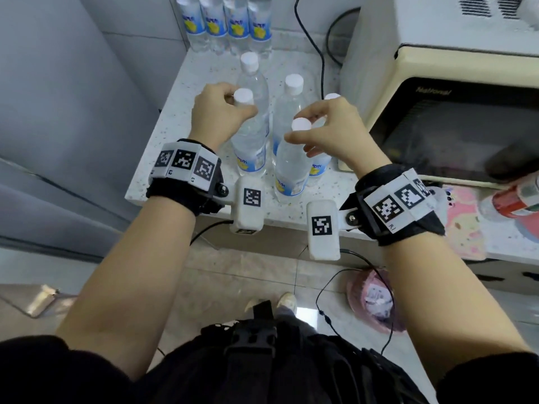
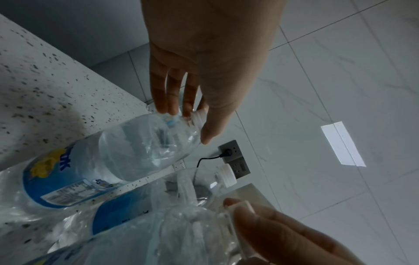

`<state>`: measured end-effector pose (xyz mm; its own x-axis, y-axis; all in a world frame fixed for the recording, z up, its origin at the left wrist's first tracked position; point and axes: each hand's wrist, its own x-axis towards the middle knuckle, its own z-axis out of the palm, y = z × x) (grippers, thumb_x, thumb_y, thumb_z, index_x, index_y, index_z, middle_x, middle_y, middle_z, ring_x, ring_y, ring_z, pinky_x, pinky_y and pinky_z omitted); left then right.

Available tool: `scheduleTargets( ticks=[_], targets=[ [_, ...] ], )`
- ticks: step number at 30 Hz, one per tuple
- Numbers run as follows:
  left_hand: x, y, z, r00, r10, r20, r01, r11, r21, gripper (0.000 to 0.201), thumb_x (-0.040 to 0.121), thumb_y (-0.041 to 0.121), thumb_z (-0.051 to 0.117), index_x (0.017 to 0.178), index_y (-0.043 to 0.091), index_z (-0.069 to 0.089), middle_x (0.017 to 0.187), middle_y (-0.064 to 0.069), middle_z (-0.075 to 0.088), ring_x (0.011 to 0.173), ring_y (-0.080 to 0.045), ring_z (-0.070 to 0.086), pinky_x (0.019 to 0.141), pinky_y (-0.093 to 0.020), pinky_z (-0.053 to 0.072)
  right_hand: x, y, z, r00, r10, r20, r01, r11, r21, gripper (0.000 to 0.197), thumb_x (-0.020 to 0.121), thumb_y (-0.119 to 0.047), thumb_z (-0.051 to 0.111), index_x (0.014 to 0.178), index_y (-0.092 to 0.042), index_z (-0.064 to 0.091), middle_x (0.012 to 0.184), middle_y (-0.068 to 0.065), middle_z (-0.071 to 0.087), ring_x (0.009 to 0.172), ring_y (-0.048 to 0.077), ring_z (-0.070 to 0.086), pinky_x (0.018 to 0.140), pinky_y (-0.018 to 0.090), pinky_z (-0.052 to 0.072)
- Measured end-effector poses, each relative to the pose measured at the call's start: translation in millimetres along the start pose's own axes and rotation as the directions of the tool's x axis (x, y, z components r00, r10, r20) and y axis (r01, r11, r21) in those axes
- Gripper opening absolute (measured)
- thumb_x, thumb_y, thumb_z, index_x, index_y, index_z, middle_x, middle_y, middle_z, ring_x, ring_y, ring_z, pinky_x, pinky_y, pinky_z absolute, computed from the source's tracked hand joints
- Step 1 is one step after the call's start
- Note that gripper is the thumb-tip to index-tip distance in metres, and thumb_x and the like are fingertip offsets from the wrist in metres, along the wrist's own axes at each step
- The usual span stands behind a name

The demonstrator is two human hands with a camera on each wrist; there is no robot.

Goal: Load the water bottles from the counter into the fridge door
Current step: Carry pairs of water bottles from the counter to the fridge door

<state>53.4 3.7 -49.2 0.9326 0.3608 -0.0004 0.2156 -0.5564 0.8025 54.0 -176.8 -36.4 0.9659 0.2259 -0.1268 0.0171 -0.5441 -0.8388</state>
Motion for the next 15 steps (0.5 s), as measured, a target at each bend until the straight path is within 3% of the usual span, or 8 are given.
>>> scheduleTargets(
  ticks=[4, 7, 10, 12, 15],
  targets=[
    [7.4, -8.1, 2.8, 1.000, 0.019, 0.006, -0.019, 0.998, 0.055, 0.035, 0.067, 0.026, 0.080, 0.094, 0.010, 0.065, 0.085, -0.003, 0.062, 0.078, -0.015, 0.053, 0.071, -0.027, 0.044, 1.3, -1.2, 6.9, 1.000, -0.002, -0.030, 0.000, 0.996, -0.090, 0.030, 0.066, -0.012, 0.082, 0.090, -0.003, 0.066, 0.079, 0.004, 0.063, 0.042, 0.005, 0.059, 0.055, 0.029, 0.057],
    [6.9, -12.5, 1.6, 0.999, 0.046, 0.026, -0.049, 0.995, 0.086, 0.038, 0.065, 0.028, 0.083, 0.091, 0.009, 0.062, 0.072, 0.004, 0.052, 0.072, -0.015, 0.048, 0.059, -0.023, 0.036, -0.3, -3.0, 14.4, 0.998, 0.024, -0.054, -0.030, 0.992, -0.119, 0.027, 0.064, -0.010, 0.082, 0.082, -0.006, 0.062, 0.071, 0.001, 0.059, 0.044, 0.007, 0.060, 0.053, 0.028, 0.056],
    [2.7, -18.2, -0.8, 0.996, 0.084, 0.009, -0.084, 0.991, 0.100, 0.037, 0.064, 0.025, 0.081, 0.091, 0.009, 0.062, 0.077, 0.001, 0.055, 0.072, -0.015, 0.050, 0.064, -0.023, 0.037, -5.8, -4.4, 22.9, 0.995, 0.053, -0.080, -0.062, 0.993, -0.104, 0.029, 0.063, -0.006, 0.081, 0.079, -0.008, 0.057, 0.077, 0.005, 0.060, 0.047, 0.014, 0.061, 0.053, 0.033, 0.057],
    [-2.8, -19.9, -3.0, 0.993, 0.116, 0.004, -0.115, 0.988, 0.101, 0.032, 0.063, 0.022, 0.079, 0.088, 0.008, 0.063, 0.075, 0.000, 0.056, 0.070, -0.016, 0.051, 0.062, -0.023, 0.038, -12.1, -5.3, 28.6, 0.993, 0.060, -0.100, -0.070, 0.993, -0.096, 0.027, 0.063, -0.002, 0.079, 0.077, -0.007, 0.056, 0.085, 0.011, 0.062, 0.047, 0.018, 0.060, 0.046, 0.027, 0.056],
    [-13.9, -23.3, -5.3, 0.987, 0.160, 0.008, -0.160, 0.981, 0.108, 0.030, 0.061, 0.021, 0.077, 0.085, 0.007, 0.065, 0.071, 0.000, 0.057, 0.068, -0.017, 0.051, 0.060, -0.024, 0.039, -23.0, -6.6, 35.5, 0.988, 0.067, -0.140, -0.079, 0.994, -0.080, 0.025, 0.062, 0.001, 0.076, 0.075, -0.006, 0.055, 0.081, 0.010, 0.059, 0.045, 0.017, 0.056, 0.033, 0.016, 0.044]
  ],
)
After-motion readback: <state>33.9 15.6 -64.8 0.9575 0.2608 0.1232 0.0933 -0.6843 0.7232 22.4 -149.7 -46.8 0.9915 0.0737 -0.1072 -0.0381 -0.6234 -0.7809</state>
